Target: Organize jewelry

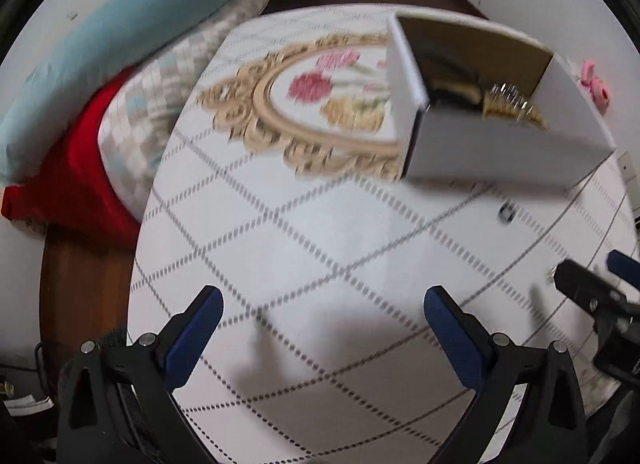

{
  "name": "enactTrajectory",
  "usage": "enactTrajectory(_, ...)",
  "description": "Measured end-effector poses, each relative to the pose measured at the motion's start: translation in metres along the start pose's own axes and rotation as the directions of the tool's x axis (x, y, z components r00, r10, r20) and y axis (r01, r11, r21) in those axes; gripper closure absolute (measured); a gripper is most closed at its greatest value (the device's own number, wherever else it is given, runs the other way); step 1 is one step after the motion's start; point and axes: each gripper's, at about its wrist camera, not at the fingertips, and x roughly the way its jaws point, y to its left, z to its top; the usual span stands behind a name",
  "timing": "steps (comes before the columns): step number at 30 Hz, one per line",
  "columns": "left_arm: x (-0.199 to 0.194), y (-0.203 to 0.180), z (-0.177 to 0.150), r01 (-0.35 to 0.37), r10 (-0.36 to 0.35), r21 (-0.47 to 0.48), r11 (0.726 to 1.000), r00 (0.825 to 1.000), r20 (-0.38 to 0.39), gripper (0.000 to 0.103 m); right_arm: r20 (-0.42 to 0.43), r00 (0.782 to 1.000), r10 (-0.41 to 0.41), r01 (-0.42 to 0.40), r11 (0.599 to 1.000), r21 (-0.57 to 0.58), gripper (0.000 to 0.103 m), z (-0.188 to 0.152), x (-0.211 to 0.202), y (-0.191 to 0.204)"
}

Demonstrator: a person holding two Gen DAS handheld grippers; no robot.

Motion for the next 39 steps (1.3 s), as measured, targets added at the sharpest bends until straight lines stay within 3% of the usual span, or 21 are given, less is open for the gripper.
enactTrajectory(2, 0.003, 0.004, -0.007, 0.0, 0.0, -0.017, 1.0, 1.0, -0.004, 0.001, 0.003, 1.0, 0.005, -0.005, 1.0, -0.001, 0.024, -0.006, 0.007, 0.003)
enactTrajectory(6, 0.005, 0.008, -0.014, -0.005, 0.005, -0.019, 1.0, 1.0, 0.001, 0.001, 0.046, 0.998, -0.048, 0.05, 0.998, -0.049, 0.035, -0.015, 0.011, 0.016)
enactTrajectory(10, 0.003, 0.011, -0.013, -0.007, 0.008, -0.022, 1.0, 1.0, 0.013, 0.001, 0.082, 0.989, -0.121, 0.128, 0.988, -0.091, 0.085, -0.017, 0.011, 0.023)
enactTrajectory(11, 0.003, 0.012, -0.012, -0.001, 0.002, -0.021, 1.0, 1.0, 0.016, 0.001, 0.085, 0.989, -0.118, 0.126, 0.988, -0.09, 0.091, -0.018, 0.01, 0.022)
enactTrajectory(14, 0.001, 0.007, -0.01, 0.016, -0.016, -0.013, 1.0, 1.0, 0.026, 0.001, 0.086, 0.991, -0.101, 0.109, 0.99, -0.085, 0.093, -0.02, 0.008, 0.02)
enactTrajectory(21, -0.011, -0.023, 0.006, 0.085, -0.087, 0.026, 0.996, 0.994, 0.073, 0.001, 0.127, 0.992, -0.01, 0.005, 0.999, 0.041, 0.097, -0.012, -0.016, -0.01)
enactTrajectory(25, -0.013, -0.051, 0.016, 0.131, -0.136, 0.061, 0.99, 0.987, 0.085, 0.009, 0.151, 0.988, -0.001, -0.013, 0.995, 0.095, 0.097, -0.002, -0.031, -0.032)
enactTrajectory(31, 0.001, -0.087, 0.029, 0.165, -0.172, 0.108, 0.98, 0.983, 0.06, 0.033, 0.161, 0.987, -0.021, -0.003, 0.989, 0.146, 0.096, 0.006, -0.039, -0.063)
enactTrajectory(33, 0.004, -0.095, 0.031, 0.158, -0.167, 0.129, 0.979, 0.984, 0.059, 0.047, 0.162, 0.986, -0.029, 0.004, 0.988, 0.154, 0.096, 0.006, -0.039, -0.068)
enactTrajectory(39, 0.008, -0.108, 0.032, 0.147, -0.159, 0.155, 0.977, 0.985, 0.066, 0.065, 0.149, 0.987, -0.052, 0.026, 0.985, 0.172, 0.096, 0.006, -0.034, -0.08)
